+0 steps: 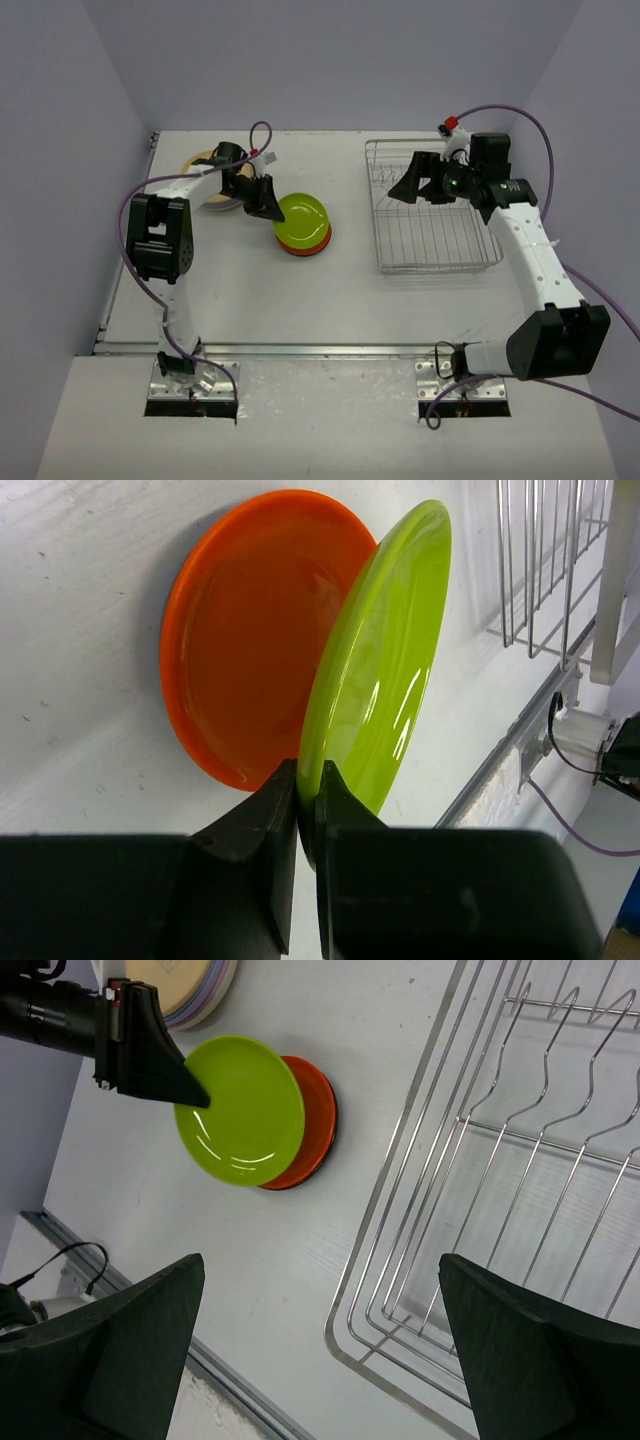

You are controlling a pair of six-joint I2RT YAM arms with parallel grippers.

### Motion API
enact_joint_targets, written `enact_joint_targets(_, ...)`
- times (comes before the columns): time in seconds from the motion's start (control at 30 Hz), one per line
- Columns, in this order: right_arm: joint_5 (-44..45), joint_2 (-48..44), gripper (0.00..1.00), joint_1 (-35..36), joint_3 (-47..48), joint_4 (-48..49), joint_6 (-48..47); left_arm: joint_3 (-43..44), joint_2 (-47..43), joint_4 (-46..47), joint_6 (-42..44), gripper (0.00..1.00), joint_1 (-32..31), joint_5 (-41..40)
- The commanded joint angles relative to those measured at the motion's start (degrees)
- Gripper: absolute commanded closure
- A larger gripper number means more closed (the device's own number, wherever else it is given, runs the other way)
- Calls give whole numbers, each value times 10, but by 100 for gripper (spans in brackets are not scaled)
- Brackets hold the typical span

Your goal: Unload the plates from the dish rack

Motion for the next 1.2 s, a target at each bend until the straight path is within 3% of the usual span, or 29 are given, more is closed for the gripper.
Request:
enact_joint_targets(0.0, -10, -7, 1, -6, 0, 8, 1, 36, 28, 7, 9, 91, 7, 9)
enact_joint_targets(0.17, -10, -7, 1, -7, -5, 8, -1, 47, 48, 9, 7, 85, 9, 5)
enact_joint_targets(0.27, -9, -9, 1, -7, -6, 8, -3, 50, 53, 10, 6, 76, 9, 0)
enact_joint_targets(0.4, -1, -12, 1, -6, -11, 8, -6, 62, 41, 7, 8, 48, 9, -24)
enact_joint_targets(0.5, 23, -16, 1, -7, -12, 8, -12, 71, 15, 9, 9, 35, 9, -60)
enact_joint_targets(0.63, 93, -22, 1, -7, -10, 9, -19, 80, -57, 18, 17, 5, 8, -149)
enact_joint_targets(0.67, 114, -23, 1, -7, -10, 9, -22, 80, -81, 20, 19, 2, 8, -167)
enact_joint_targets(0.9, 286, -22, 1, -7, -18, 12, -69, 36, -227, 66, 28, 0, 8, -332)
enact_joint_targets(1.17, 328, -70, 1, -7, -134, 64, -114, -129, -384, 150, 30, 0, 8, -417)
